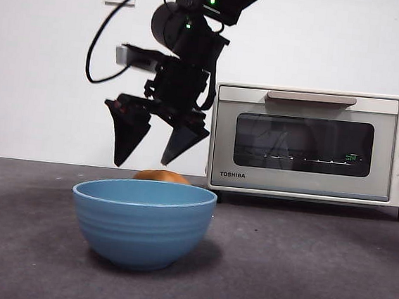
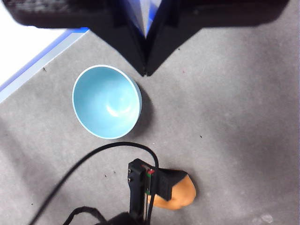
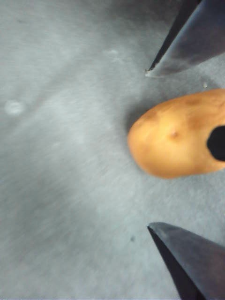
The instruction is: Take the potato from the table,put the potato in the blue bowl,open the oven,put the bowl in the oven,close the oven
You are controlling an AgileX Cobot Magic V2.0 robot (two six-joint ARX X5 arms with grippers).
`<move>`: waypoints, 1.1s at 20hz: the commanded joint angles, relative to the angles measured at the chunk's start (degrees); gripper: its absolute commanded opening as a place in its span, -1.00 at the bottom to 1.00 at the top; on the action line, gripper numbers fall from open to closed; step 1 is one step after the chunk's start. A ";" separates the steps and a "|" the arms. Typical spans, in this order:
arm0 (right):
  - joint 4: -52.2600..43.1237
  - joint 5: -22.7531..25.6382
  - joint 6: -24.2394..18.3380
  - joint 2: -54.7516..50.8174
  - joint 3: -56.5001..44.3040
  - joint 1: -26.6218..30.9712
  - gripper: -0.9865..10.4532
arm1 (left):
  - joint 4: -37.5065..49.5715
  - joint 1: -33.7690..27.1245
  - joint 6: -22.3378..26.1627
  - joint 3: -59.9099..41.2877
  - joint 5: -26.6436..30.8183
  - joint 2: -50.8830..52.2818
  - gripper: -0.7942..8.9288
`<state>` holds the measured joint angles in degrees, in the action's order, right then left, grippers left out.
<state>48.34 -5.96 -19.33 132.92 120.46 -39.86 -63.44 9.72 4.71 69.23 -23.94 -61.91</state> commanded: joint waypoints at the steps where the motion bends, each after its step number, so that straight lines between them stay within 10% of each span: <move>1: 0.63 0.00 -0.46 1.49 0.00 0.11 0.39 | -0.31 0.13 1.11 -0.04 -0.02 -0.02 -0.85; 13: 1.14 0.92 -0.09 4.96 -0.33 1.22 0.37 | -1.49 0.13 1.92 -0.04 -0.04 -0.02 -0.85; 18: 2.58 1.38 0.68 5.18 -0.33 1.29 -0.85 | -1.18 0.13 1.92 -0.04 -0.02 -0.02 -0.85; 22: 3.67 4.74 1.27 5.20 -0.31 1.29 -0.85 | -0.37 0.13 1.90 -0.04 -0.04 -0.02 -0.85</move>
<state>52.18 -1.45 -18.68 136.68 120.46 -38.54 -64.25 9.72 6.00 69.23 -23.94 -61.91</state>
